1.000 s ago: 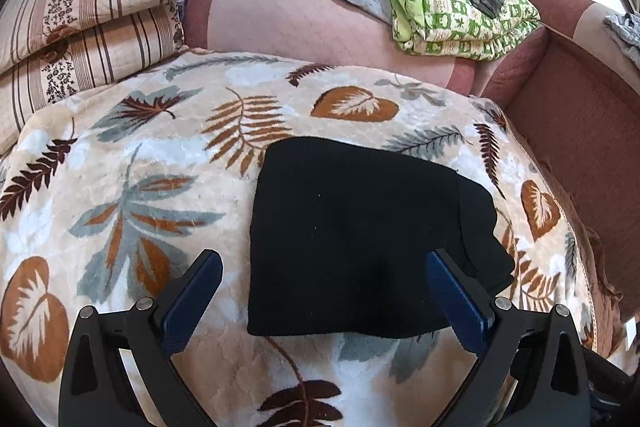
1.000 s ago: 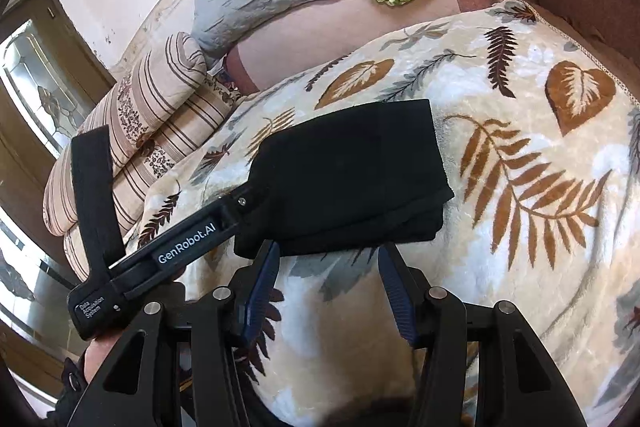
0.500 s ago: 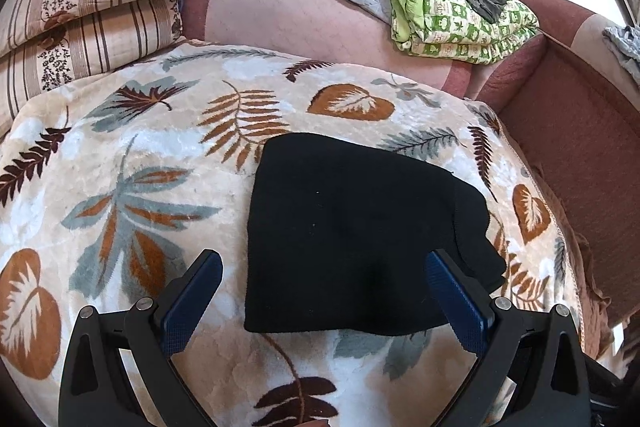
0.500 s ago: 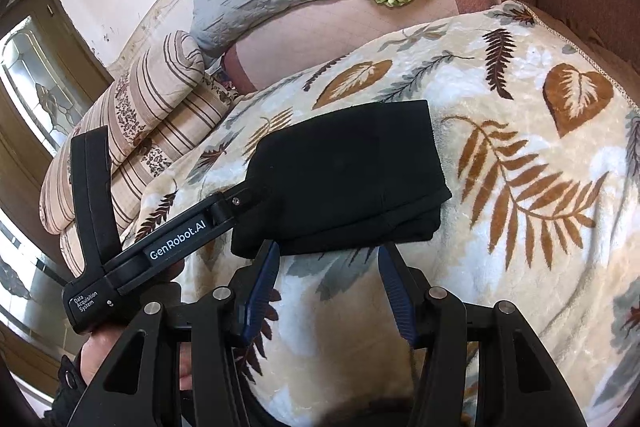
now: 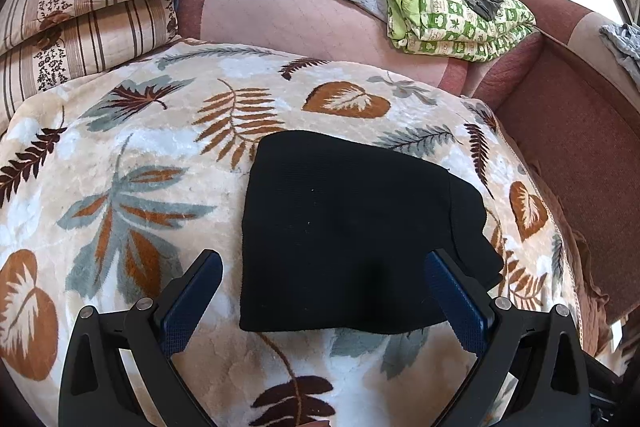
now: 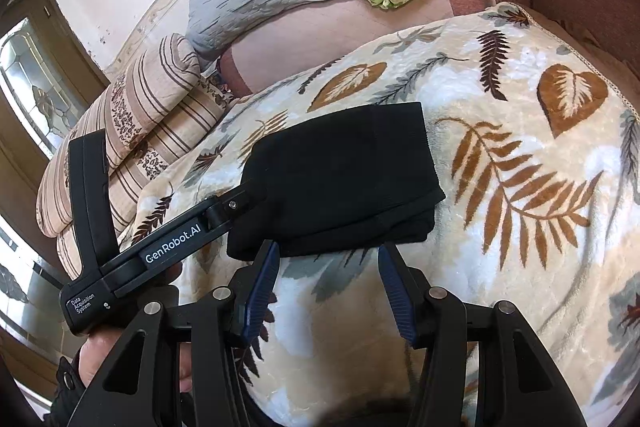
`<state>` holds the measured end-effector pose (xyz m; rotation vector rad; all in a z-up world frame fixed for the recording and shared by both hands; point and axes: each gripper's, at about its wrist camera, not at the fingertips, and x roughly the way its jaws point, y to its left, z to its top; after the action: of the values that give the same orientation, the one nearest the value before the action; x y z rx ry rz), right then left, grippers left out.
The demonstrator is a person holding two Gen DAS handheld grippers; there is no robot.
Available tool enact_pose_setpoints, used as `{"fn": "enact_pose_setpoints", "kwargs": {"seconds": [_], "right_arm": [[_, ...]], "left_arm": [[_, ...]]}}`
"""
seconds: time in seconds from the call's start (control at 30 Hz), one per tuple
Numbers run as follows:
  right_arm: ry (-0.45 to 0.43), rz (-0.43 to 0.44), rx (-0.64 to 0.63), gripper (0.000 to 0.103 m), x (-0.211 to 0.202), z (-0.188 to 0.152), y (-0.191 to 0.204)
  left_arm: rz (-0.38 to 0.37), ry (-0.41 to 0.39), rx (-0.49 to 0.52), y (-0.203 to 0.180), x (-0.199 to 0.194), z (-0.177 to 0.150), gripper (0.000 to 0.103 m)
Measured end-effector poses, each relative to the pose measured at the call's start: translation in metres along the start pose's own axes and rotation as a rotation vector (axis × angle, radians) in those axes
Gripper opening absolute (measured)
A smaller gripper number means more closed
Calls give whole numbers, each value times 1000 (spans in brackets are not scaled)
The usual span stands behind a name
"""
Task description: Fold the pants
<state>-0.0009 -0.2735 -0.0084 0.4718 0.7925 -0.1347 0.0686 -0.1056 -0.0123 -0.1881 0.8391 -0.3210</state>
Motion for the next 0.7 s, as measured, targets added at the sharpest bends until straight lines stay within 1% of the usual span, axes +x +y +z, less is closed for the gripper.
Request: {"fn": "enact_pose_setpoints", "kwargs": {"seconds": [0.43,0.7], "right_arm": [[4,4,32,54,0,-1,-3],[7,4,30,54,1,-1,-4]], "left_arm": [[1,5,-1,0,0,-1,102],[4,9,0,0,1,-1,102]]}}
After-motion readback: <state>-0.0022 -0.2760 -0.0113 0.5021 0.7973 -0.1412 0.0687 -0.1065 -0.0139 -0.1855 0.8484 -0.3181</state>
